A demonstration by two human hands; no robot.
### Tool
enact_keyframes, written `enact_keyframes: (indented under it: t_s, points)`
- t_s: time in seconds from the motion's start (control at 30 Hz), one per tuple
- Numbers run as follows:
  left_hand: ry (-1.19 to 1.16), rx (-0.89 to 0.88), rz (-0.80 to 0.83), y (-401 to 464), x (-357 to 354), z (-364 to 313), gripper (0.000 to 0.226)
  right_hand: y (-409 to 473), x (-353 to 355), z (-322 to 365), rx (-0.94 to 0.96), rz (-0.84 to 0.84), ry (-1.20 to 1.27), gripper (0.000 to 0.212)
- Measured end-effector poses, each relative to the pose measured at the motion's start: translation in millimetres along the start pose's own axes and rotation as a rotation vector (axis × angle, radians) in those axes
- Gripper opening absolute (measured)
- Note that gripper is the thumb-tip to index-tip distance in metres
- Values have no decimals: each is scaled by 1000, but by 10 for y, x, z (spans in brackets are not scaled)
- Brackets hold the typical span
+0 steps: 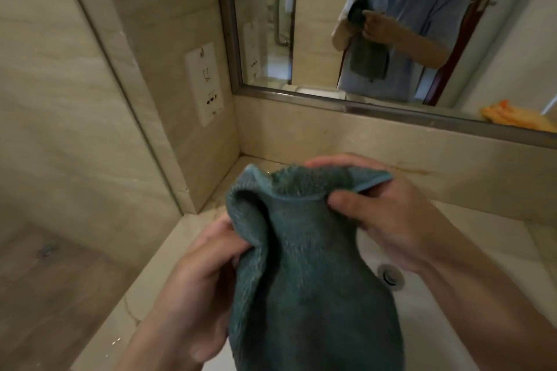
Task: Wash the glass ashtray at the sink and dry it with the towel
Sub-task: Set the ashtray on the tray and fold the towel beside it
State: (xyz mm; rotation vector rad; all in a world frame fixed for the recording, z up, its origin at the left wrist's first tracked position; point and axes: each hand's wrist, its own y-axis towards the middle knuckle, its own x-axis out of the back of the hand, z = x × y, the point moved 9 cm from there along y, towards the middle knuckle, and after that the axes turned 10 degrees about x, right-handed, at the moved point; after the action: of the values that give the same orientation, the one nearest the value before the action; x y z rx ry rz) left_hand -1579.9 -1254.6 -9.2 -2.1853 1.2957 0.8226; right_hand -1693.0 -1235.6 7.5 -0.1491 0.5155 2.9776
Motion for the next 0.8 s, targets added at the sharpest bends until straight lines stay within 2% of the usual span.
enact_keyframes:
  t_s: [0.03,0.07,0.1,0.13,0.2,0.3,0.4,0.47,0.53,0.6,0.67,0.73,0.8]
  points:
    - [30,18,-47,-12,52,31,43,-11,69,144,58,-48,-92,29]
    - [84,32,-190,-49,213,47,46,-3,120,260,98,-82,-155,18]
    - [113,27,-319,-89,320,24,47,-7,145,362,119,-104,-208,12]
    - [164,34,-356,-104,301,-5,47,-9,162,438,128,-122,-266,13]
    - [240,28,-348,-87,229,-60,38,-15,158,550,133,-137,-360,20]
    - [285,-54,-296,-58,117,-186,25,-14,147,659,124,-139,-447,20]
    - [269,-106,-253,-22,103,-337,40,-34,209,678,109,-147,-485,20]
    - [405,-76,-273,-2,66,-383,58,-61,244,658,100,-144,-516,18]
    - [556,-71,-297,21,-6,-430,44,-89,230,604,90,-111,-542,16]
    - [714,-110,-210,75,-154,-446,44,-127,244,540,69,-103,-539,15]
    - [853,-168,-125,116,-258,-425,25,-184,313,492,50,-138,-520,15]
    - [899,-199,-110,137,-258,-413,14,-264,385,439,37,-159,-483,11]
    - [919,-220,-109,166,-241,-403,9,-357,410,362,14,-133,-430,17]
